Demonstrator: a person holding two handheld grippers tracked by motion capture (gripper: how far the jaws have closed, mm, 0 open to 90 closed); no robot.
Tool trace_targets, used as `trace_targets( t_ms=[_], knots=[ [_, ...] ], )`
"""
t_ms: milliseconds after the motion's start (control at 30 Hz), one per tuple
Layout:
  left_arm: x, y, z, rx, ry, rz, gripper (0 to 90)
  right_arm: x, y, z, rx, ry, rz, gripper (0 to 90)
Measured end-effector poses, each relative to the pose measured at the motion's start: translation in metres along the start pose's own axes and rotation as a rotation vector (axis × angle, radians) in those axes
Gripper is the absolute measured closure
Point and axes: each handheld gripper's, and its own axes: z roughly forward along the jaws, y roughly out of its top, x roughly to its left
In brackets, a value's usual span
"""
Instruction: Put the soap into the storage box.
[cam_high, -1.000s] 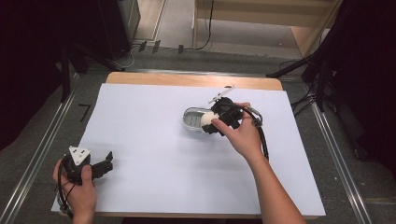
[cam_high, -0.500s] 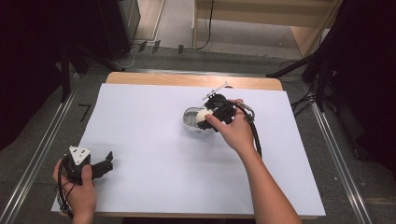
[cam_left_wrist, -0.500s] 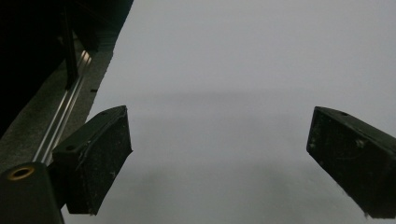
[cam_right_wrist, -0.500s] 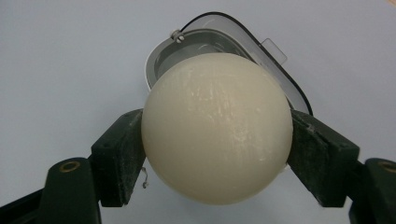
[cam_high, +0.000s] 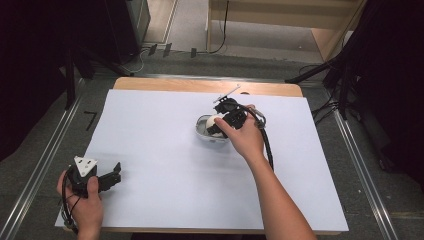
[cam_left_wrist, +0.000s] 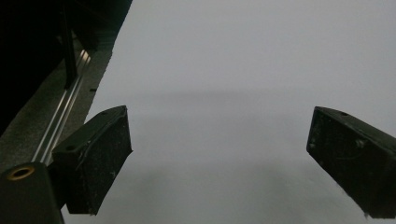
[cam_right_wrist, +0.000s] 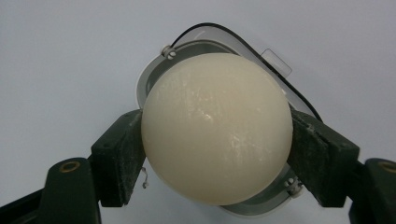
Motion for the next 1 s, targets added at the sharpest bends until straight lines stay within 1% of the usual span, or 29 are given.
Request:
trace_targets(
  t_ms=[233,467,567,633,767,933,1000],
  knots=[
    [0.0,0.0,0.0,0.001,-0.002,-0.001,7.2,-0.001,0.004,0.008,0.016,-0.015,0.04,25.4],
    [0.0,0.0,0.0,0.002,-0.004,-0.001,7.1,-0.004,0.005,0.013,0.017,-0.027,0.075,25.4],
    [0.0,0.0,0.0,0.002,-0.004,-0.001,7.1,-0.004,0.005,0.015,0.016,-0.031,0.086,25.4],
    [0.0,0.0,0.0,0.002,-0.004,-0.002,7.1,-0.005,0.005,0.016,0.026,-0.027,0.094,25.4],
    [0.001,0.0,0.0,0.003,-0.004,-0.001,7.1,-0.004,0.005,0.02,0.039,-0.03,0.093,25.3],
    [0.001,0.0,0.0,0.006,-0.004,-0.003,7.1,-0.005,0.006,0.021,0.033,-0.036,0.12,25.3],
    [0.001,0.0,0.0,0.008,-0.004,-0.004,7.1,-0.006,0.006,0.021,0.032,-0.039,0.122,25.3]
  ],
)
